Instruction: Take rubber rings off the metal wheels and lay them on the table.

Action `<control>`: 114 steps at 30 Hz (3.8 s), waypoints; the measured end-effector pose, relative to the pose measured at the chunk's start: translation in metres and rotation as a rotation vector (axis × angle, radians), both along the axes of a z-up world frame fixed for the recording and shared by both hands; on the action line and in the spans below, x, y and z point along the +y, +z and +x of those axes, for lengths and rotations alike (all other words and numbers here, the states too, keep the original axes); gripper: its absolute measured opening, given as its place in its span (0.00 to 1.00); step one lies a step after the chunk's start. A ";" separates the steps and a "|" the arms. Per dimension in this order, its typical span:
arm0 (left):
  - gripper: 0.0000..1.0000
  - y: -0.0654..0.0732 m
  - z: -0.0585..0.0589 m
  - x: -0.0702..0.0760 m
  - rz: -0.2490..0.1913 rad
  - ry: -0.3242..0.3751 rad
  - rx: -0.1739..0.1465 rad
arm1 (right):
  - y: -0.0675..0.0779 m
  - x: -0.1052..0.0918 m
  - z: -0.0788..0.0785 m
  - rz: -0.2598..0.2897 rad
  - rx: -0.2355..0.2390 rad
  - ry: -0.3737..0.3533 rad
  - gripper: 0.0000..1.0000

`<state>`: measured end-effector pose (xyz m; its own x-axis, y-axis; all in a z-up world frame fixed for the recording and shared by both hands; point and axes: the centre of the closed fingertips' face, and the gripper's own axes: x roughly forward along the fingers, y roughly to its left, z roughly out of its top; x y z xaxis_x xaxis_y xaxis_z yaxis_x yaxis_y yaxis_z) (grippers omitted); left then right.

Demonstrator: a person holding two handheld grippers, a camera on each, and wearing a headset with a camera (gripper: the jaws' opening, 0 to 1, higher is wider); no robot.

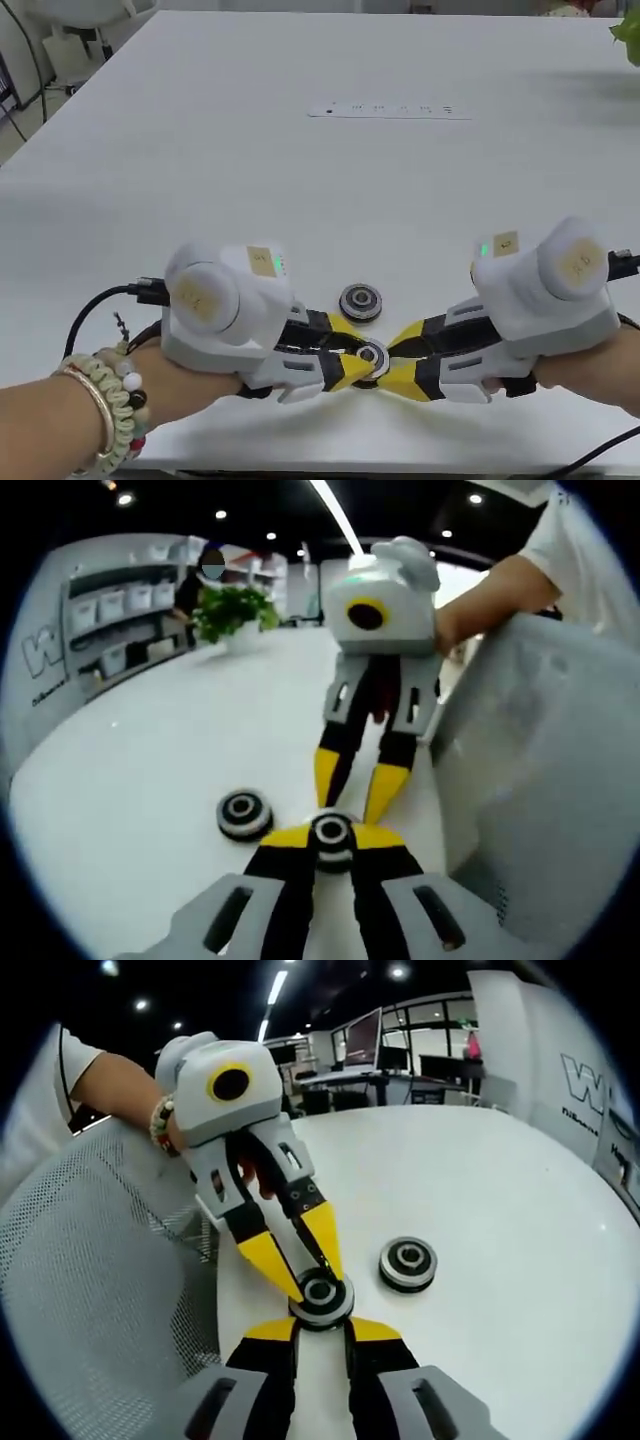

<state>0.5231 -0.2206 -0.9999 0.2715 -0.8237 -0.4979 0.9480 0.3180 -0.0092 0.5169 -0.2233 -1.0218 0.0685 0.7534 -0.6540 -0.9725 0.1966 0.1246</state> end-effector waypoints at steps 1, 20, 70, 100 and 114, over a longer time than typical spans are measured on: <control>0.14 0.000 0.000 0.000 -0.003 0.002 0.001 | 0.000 0.000 0.000 -0.001 -0.003 0.001 0.15; 0.14 -0.001 -0.002 -0.001 -0.021 0.006 0.002 | -0.002 -0.005 0.003 -0.043 -0.047 0.022 0.02; 0.14 -0.004 0.006 -0.001 -0.054 0.026 -0.017 | 0.017 -0.002 0.012 0.175 0.500 -0.428 0.00; 0.14 -0.003 0.005 -0.001 -0.051 0.018 -0.020 | 0.025 0.006 0.007 0.202 0.501 -0.388 0.00; 0.14 -0.003 0.005 -0.001 -0.052 0.020 -0.019 | 0.034 0.013 0.007 0.255 0.515 -0.370 0.00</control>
